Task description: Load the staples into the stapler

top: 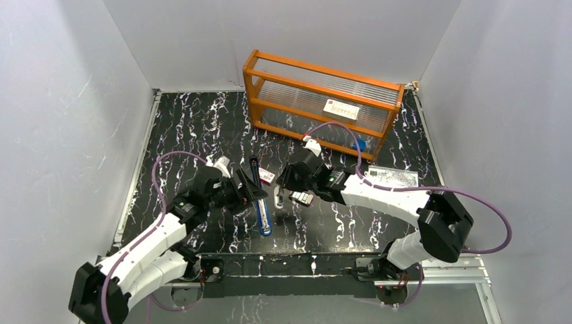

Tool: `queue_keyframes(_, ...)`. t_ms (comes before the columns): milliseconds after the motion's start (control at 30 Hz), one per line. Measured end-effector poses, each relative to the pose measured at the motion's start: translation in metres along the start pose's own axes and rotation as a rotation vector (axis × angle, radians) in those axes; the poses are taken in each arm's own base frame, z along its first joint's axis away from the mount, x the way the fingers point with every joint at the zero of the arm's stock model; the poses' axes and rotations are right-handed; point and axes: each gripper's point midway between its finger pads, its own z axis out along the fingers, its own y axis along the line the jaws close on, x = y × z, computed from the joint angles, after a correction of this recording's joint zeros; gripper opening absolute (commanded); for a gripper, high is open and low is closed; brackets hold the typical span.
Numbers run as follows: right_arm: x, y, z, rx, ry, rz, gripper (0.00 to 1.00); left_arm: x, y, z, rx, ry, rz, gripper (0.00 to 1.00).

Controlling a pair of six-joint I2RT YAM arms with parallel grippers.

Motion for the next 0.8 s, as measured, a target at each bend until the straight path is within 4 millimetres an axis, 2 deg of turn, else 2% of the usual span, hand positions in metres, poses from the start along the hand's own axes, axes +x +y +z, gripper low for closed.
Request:
queue_keyframes(267, 0.026, -0.027, 0.021, 0.169, 0.092, -0.117, 0.23, -0.041, 0.003, -0.039, -0.117, -0.249, 0.111, 0.77)
queue_keyframes(533, 0.047, -0.028, 0.043, 0.261, 0.151, -0.274, 0.24, -0.074, 0.025, -0.070, -0.315, -0.411, 0.247, 0.77)
queue_keyframes(800, 0.055, -0.040, 0.046, 0.314, 0.199, -0.378, 0.27, -0.078, 0.041, -0.074, -0.390, -0.432, 0.275, 0.77)
